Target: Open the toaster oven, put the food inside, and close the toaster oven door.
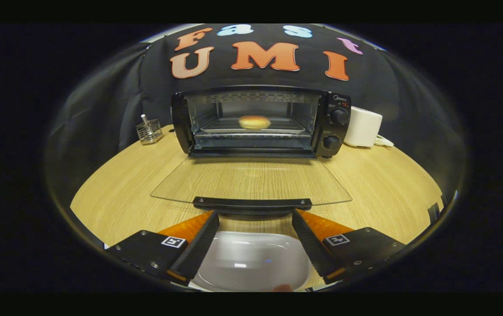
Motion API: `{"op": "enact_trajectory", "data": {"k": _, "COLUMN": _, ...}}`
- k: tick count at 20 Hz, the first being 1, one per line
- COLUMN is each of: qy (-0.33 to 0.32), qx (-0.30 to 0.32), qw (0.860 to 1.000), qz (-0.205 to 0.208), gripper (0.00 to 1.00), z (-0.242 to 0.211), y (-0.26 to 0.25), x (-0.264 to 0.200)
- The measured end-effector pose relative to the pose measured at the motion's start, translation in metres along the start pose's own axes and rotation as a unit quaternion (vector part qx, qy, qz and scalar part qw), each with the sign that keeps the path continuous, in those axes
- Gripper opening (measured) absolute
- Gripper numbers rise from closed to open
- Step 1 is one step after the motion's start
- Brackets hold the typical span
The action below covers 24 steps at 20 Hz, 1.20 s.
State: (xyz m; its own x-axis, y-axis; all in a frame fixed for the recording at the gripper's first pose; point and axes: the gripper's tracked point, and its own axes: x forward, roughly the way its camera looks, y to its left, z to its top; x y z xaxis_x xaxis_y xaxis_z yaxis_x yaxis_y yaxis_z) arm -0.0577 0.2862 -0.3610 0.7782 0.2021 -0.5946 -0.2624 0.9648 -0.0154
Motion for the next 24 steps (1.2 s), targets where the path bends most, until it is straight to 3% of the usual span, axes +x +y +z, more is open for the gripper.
{"op": "enact_trajectory", "data": {"k": 12, "qy": -0.016, "qx": 0.018, "qw": 1.000, "qz": -0.008, "gripper": 0.99, "z": 0.013, "y": -0.002, "x": -0.002}}
{"op": "enact_trajectory", "data": {"k": 24, "qy": -0.084, "qx": 0.012, "qw": 0.996, "qz": -0.006, "gripper": 0.98, "z": 0.061, "y": -0.004, "x": -0.021}}
